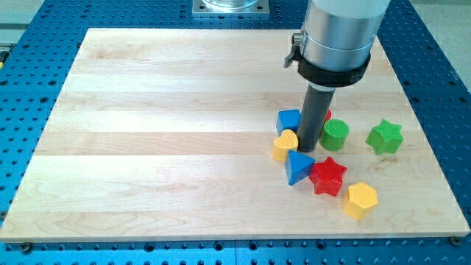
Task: Drag the red circle to the top right side of the board
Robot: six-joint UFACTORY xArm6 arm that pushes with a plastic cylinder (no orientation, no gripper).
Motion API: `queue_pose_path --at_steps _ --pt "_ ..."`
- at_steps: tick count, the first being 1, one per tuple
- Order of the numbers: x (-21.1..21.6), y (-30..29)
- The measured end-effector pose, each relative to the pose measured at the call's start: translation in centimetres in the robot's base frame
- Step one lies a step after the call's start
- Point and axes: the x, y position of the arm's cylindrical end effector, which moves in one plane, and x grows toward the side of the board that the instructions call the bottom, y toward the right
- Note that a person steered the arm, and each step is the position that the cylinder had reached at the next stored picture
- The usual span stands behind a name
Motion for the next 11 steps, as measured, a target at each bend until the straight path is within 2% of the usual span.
queue_pose_path --at_steps 1,2,3,4,5,6,7,8,9,10,11 --pt "1.2 2.2" --pt "-1.5 3.4" --pt "-6.5 2.1" --pt "-9.8 1.3" --pt "-8.5 -4.6" --pt "-11.5 -5.7" --pt "-13.3 -12.1" --pt "-15.6 -3.1" --pt "-18.5 1.3" --pt "-21.0 2.6" --pt "-22.3 6.5"
